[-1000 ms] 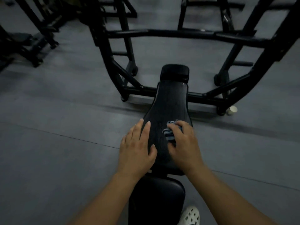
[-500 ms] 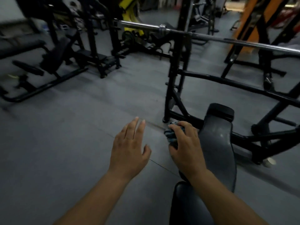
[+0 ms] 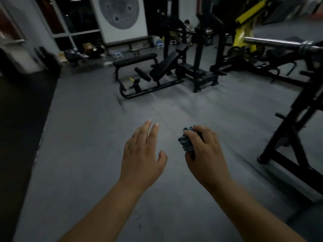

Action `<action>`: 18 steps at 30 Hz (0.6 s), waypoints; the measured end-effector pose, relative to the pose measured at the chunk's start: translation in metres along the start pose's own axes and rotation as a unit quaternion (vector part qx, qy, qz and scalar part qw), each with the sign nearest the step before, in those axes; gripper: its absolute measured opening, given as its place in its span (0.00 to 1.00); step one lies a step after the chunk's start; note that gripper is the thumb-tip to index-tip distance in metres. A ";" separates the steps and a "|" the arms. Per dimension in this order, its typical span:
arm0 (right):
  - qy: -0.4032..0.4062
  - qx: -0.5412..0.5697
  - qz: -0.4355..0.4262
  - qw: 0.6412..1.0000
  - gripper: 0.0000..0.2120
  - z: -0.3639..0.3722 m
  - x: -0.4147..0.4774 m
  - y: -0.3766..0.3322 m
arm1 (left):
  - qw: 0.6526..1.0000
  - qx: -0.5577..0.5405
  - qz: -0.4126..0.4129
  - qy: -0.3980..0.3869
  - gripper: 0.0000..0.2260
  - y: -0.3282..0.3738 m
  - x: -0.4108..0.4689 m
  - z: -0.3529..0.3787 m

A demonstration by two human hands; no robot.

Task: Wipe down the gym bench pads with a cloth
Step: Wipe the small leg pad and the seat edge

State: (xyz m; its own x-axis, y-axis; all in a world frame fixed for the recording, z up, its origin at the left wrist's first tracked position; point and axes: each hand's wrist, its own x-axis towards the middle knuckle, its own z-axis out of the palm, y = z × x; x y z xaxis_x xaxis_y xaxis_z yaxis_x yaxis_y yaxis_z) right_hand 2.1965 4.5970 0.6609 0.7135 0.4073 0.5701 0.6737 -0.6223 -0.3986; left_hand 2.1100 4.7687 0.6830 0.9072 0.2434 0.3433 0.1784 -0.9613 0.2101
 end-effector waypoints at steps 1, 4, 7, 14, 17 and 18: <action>-0.004 0.003 -0.011 1.000 0.23 0.009 0.008 -0.012 | 1.000 0.000 -0.011 0.005 0.34 -0.015 0.000 -0.007; -0.013 0.011 -0.036 0.999 0.24 0.040 0.041 -0.052 | 0.999 0.003 -0.035 0.027 0.34 -0.070 0.003 -0.025; -0.009 0.020 -0.067 0.997 0.24 0.080 0.085 -0.107 | 0.997 0.011 -0.055 0.054 0.34 -0.139 0.016 -0.047; -0.015 0.046 -0.116 0.992 0.25 0.176 0.173 -0.237 | 0.992 0.032 -0.083 0.090 0.33 -0.291 0.047 -0.098; -0.021 0.043 -0.136 0.990 0.24 0.210 0.208 -0.269 | 0.990 0.034 -0.096 0.100 0.33 -0.344 0.070 -0.108; -0.020 0.041 -0.141 0.989 0.24 0.221 0.221 -0.274 | 0.989 0.034 -0.099 0.104 0.33 -0.358 0.080 -0.109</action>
State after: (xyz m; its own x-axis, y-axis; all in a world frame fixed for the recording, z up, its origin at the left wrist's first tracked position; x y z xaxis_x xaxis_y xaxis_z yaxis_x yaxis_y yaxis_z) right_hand 2.2118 5.0058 0.7372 0.5015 0.5840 0.6384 0.8589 -0.4249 -0.2860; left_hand 2.0770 5.1465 0.7347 0.7553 0.4418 0.4841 0.3756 -0.8971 0.2328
